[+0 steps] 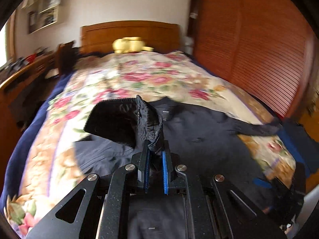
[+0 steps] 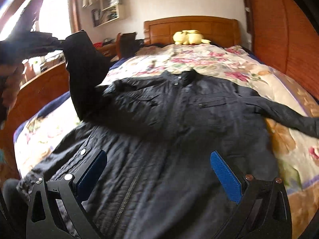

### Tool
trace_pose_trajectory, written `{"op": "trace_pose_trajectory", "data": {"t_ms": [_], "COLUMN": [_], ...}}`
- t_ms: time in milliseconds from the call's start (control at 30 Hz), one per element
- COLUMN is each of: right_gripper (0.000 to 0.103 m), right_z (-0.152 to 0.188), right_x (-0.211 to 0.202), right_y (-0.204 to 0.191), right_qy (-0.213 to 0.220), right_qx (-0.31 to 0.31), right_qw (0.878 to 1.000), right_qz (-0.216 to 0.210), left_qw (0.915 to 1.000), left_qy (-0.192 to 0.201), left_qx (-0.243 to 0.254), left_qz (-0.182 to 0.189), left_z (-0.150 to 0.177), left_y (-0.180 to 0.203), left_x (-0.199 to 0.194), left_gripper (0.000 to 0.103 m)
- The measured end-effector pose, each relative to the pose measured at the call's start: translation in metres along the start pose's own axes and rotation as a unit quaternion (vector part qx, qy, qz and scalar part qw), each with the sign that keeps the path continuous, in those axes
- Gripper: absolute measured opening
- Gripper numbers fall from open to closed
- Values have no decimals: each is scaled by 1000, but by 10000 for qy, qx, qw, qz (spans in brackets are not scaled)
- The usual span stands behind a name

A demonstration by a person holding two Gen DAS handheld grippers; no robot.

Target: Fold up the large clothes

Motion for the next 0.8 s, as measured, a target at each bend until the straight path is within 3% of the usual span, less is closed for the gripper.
{"op": "trace_pose_trajectory", "data": {"t_ms": [133,267,333,400,800], "right_gripper": [103,103,103,103,103], "right_z": [15,30,37,38,-4], "right_x": [-8,-16,-19,-24,-35], "right_y": [30,52,58,58,17], "right_qy": [-103,-199,-259,-274,8], "right_qx": [157,316,357,398,-163], "right_qw": [9995,9984,9978,9977,9990], "right_qz": [254,431,504,480,405], "left_qw": [9992,9983,9979,9971,9994], "left_qy": [-158,-185,-101,29,97], "left_qx": [356,447,584,754,285], "left_qz": [86,319,272,104,146], "left_z": [11,35,44,58,113], "left_y": [44,65,69,71,20], "left_x": [11,9,3,-8,-24], "left_gripper": [11,24,33,34,37]}}
Point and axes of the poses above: each gripper's, at about its wrist camera, not at the fingertips, and x roughly the way its jaws point, y to its right, z to its underside, the point moved 5 cm from there along x, roughly the way its jaws point, and after that the axes turned 2 degrees about x, right-handed, at the moved point
